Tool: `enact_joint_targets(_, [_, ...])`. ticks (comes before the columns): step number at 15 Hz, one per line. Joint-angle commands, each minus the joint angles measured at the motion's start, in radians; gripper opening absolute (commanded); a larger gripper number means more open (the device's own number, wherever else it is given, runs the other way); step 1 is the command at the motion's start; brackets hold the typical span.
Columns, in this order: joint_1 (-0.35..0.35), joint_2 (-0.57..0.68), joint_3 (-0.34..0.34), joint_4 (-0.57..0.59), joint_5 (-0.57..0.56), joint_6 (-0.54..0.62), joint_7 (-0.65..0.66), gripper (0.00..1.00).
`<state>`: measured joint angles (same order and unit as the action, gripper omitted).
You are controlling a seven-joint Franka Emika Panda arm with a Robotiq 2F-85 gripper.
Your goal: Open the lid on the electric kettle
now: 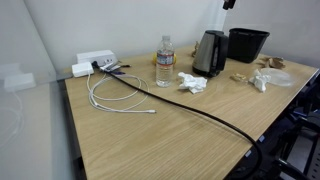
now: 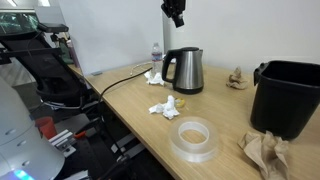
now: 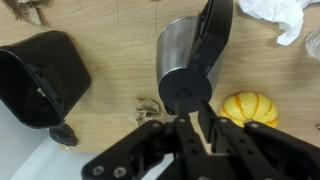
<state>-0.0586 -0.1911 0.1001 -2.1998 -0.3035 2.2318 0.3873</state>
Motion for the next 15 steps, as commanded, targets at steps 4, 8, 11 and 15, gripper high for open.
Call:
enact_joint_targets(4, [0.007,0.06,-0.009,-0.001,-0.069,0.063,0.129,0.0])
enact_joint_targets(8, [0.008,0.086,-0.013,-0.014,-0.084,0.126,0.166,0.0])
enact_joint_targets(11, [0.008,0.11,-0.014,-0.022,-0.14,0.182,0.213,0.0])
enact_joint_targets(15, [0.012,0.147,-0.023,-0.023,-0.226,0.223,0.285,0.0])
